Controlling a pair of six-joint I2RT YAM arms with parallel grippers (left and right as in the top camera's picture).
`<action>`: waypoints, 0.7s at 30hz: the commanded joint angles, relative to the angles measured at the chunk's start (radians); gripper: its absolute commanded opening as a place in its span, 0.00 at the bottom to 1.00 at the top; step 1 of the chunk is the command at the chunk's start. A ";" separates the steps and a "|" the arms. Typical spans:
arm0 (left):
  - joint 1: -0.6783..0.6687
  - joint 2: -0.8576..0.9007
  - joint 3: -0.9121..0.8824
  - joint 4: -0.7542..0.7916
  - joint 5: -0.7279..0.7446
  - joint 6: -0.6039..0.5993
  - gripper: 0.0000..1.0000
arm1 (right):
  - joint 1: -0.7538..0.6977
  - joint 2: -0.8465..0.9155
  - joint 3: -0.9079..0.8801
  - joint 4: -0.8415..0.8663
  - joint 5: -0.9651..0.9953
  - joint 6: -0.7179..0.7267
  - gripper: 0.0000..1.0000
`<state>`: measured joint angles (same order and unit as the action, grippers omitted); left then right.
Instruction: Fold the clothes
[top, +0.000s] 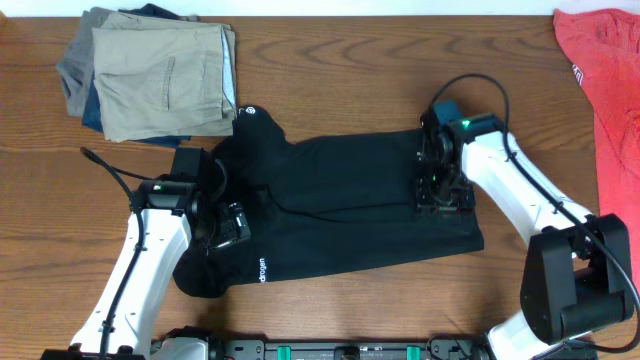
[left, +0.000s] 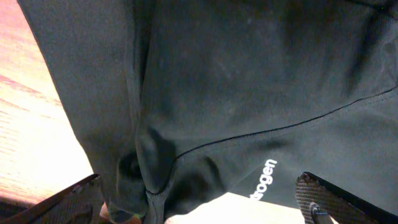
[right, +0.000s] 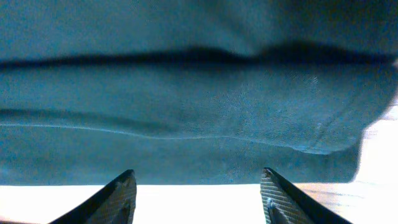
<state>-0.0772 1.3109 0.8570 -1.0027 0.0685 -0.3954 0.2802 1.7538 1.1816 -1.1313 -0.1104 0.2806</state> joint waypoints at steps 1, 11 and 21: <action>0.005 -0.005 0.002 -0.002 -0.002 0.006 0.98 | 0.008 -0.013 -0.058 0.026 0.032 0.041 0.56; 0.005 -0.005 0.002 0.002 -0.002 0.006 0.98 | 0.008 -0.013 -0.085 0.071 0.219 0.062 0.59; 0.005 -0.005 0.002 0.006 -0.002 0.006 0.98 | 0.008 -0.013 -0.160 0.143 0.219 -0.028 0.61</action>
<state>-0.0772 1.3109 0.8570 -0.9955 0.0685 -0.3950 0.2802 1.7538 1.0451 -1.0008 0.0875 0.2836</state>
